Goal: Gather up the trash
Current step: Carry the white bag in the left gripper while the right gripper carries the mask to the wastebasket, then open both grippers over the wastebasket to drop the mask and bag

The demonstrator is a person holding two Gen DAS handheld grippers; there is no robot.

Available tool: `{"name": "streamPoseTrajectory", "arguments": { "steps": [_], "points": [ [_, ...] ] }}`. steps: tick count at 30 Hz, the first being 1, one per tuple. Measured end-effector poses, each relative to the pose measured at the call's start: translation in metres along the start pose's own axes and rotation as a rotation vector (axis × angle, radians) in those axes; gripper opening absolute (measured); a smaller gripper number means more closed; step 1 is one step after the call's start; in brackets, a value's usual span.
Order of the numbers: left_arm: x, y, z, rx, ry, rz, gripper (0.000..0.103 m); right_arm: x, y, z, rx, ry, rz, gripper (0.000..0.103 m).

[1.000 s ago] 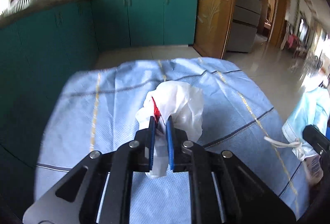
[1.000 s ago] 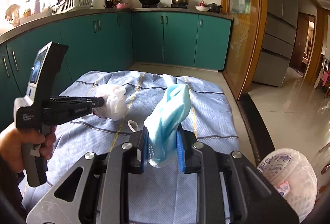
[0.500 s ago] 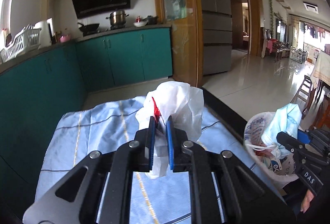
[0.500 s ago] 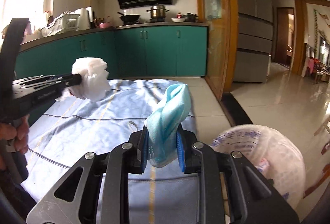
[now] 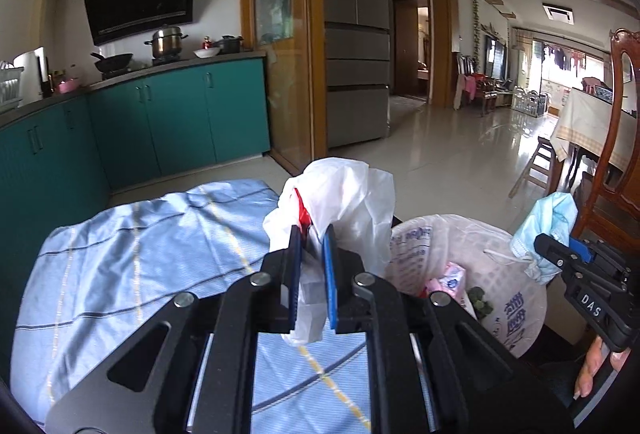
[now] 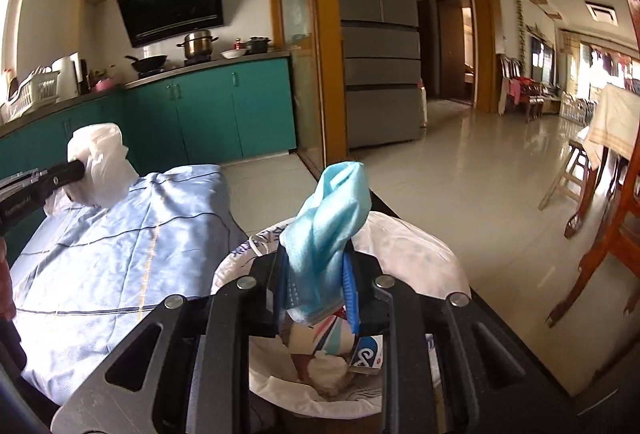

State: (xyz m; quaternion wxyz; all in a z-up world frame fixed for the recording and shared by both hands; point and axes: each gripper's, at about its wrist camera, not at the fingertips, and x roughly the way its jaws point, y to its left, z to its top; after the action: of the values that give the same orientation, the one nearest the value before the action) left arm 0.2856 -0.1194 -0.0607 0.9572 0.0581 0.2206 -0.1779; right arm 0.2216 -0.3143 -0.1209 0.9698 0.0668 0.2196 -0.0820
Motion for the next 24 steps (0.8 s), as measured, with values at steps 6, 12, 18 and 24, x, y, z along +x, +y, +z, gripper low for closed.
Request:
{"name": "streamPoseTrajectory", "arguments": {
  "steps": [6, 12, 18, 24],
  "points": [
    [0.019, -0.024, -0.003, -0.001, 0.020, -0.041, 0.012, 0.022, -0.016, -0.010, 0.013, 0.049, -0.038, 0.024],
    [0.029, -0.037, -0.007, 0.000, 0.030, -0.071, 0.012, 0.044, -0.031, -0.032, 0.090, 0.054, -0.032, 0.024],
    [0.036, -0.046, -0.008, 0.010, 0.042, -0.084, 0.012, 0.040, -0.036, -0.035, 0.115, -0.004, 0.018, 0.024],
    [0.039, -0.052, -0.008, 0.022, 0.047, -0.103, 0.012, 0.035, -0.038, -0.036, 0.100, -0.006, -0.001, 0.031]
  ]
}}
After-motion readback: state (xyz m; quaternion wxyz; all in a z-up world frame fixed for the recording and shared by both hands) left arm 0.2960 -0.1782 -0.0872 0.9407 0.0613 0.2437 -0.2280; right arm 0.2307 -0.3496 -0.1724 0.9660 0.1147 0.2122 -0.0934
